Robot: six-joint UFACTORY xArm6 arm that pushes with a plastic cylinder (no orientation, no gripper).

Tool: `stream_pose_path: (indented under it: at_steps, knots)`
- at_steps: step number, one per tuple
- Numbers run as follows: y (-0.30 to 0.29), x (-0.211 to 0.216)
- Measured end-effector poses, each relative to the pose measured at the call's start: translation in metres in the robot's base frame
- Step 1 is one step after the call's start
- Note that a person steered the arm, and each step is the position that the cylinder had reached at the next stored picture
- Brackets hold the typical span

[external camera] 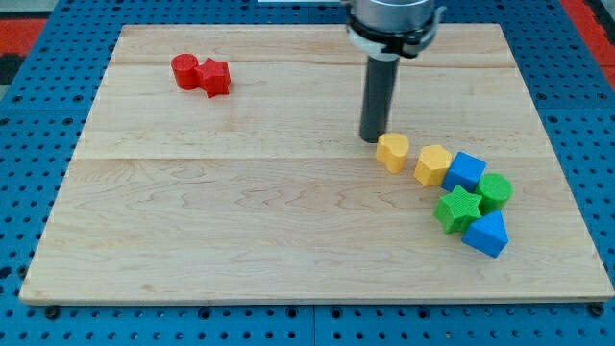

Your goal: Push the red circle along with the red star down a bit

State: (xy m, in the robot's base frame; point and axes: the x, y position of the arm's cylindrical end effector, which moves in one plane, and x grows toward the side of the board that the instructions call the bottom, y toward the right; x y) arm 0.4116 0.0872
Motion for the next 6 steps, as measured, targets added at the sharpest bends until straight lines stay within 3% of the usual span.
stream_pose_path:
  at_steps: [4,6]
  knots:
    - [0.019,0.042]
    - [-0.070,0.023]
